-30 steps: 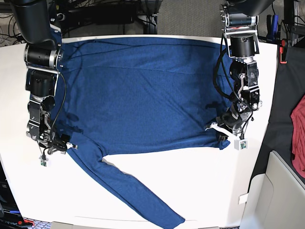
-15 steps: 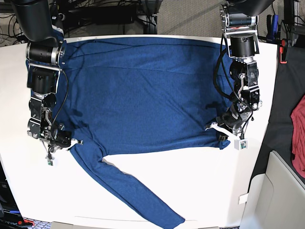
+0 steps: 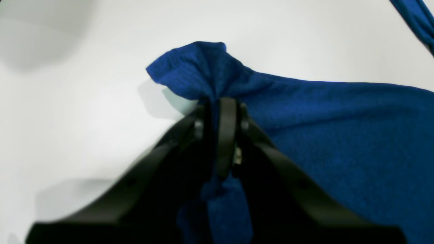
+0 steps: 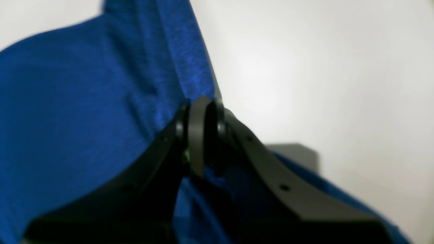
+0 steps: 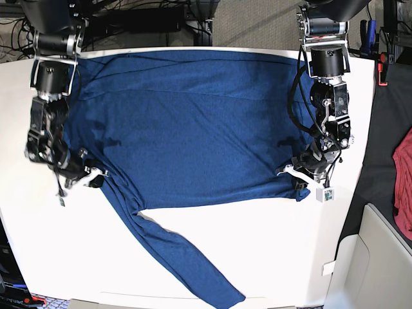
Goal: Fold the T-shirt properly
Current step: 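Lift the hem with both grippers and fold it toward the collar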
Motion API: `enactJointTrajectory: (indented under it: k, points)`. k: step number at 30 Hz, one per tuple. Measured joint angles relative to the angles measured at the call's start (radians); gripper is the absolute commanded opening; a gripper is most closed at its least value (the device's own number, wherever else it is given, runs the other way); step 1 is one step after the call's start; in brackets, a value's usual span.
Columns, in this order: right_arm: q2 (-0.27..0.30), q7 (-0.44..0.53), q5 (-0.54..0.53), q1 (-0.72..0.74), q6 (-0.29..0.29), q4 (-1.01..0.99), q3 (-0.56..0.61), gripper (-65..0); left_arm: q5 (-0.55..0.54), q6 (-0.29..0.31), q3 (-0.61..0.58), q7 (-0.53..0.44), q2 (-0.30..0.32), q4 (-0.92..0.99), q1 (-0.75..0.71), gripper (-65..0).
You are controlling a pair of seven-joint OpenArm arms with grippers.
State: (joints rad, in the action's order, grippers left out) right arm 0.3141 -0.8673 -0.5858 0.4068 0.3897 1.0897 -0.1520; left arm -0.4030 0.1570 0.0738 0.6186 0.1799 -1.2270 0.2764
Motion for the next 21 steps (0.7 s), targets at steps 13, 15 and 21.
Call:
enactJointTrajectory:
  k: [13, 15, 21]
  points:
    - [0.063, -0.085, -0.269, -0.167, 0.005, 0.215, -0.171, -63.6, 0.0, -0.001, 0.001, 0.001, 0.0, -0.123, -0.056, -63.1]
    - [0.063, -0.1, -0.283, -0.192, 0.004, 0.238, -0.199, -63.6, 0.001, -0.003, 0.002, 0.002, 0.003, -0.166, -0.085, -63.1]
    - [0.064, -0.103, -0.347, -0.266, 0.004, 0.301, -0.242, -63.6, 0.001, -0.003, 0.004, 0.002, 0.003, -0.266, -0.174, -63.1]
